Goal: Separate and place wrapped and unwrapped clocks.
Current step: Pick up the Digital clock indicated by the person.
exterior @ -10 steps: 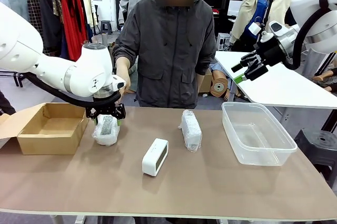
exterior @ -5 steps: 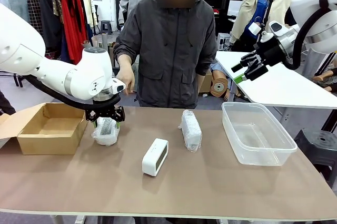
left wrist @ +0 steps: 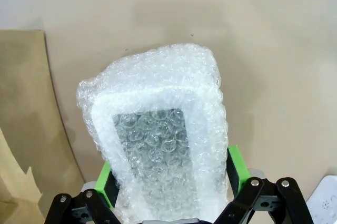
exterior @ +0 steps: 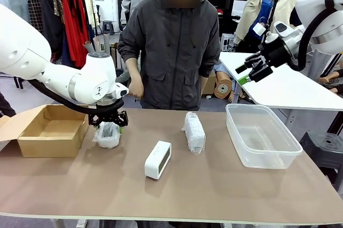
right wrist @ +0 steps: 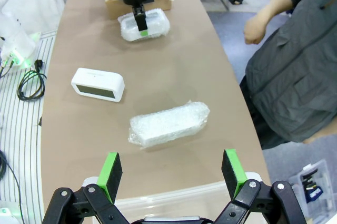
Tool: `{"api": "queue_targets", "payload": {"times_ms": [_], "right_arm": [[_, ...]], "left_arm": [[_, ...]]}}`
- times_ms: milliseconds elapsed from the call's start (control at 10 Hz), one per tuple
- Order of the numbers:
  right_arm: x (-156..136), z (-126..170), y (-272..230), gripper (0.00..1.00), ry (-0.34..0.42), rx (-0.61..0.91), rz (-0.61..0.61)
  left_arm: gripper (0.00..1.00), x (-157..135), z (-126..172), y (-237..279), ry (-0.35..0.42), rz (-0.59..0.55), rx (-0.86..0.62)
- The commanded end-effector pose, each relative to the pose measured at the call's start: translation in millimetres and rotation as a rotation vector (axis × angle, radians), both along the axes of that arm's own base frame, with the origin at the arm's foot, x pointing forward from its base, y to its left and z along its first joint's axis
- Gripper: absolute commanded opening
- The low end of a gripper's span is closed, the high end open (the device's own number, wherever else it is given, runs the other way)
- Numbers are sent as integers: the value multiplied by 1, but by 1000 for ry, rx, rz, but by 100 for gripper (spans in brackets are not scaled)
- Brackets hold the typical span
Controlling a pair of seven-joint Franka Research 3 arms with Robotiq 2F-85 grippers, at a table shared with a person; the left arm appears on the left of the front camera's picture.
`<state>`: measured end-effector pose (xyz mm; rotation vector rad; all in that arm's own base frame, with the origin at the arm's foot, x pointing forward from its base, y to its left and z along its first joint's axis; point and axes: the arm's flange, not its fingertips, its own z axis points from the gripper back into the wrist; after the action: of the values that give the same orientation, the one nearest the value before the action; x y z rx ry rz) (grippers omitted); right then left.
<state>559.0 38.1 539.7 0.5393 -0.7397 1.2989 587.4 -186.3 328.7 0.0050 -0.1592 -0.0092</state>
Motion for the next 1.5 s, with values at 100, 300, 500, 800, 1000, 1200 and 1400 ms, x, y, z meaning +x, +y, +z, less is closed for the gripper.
{"api": "queue_targets", "payload": {"times_ms": [100,300,500,800,1000,1200,1400], "right_arm": [[1,1,0,100,-6,-1,-1],[1,1,0,100,-6,-1,-1],[1,1,0,100,-6,-1,-1],[1,1,0,100,-6,-1,-1],[1,1,0,100,-6,-1,-1],[1,1,0,100,-6,-1,-1],[1,1,0,100,-6,-1,-1]], "left_arm": [[81,-1,-2,1,-22,5,131],[41,-2,-1,1,-18,11,135],[1,-6,3,2,-9,-3,133],[0,-16,32,-3,-24,-32,102],[0,-25,62,-5,-32,-85,91],[0,-36,102,-3,-67,-123,130],[0,-52,151,-1,-87,-174,109]]}}
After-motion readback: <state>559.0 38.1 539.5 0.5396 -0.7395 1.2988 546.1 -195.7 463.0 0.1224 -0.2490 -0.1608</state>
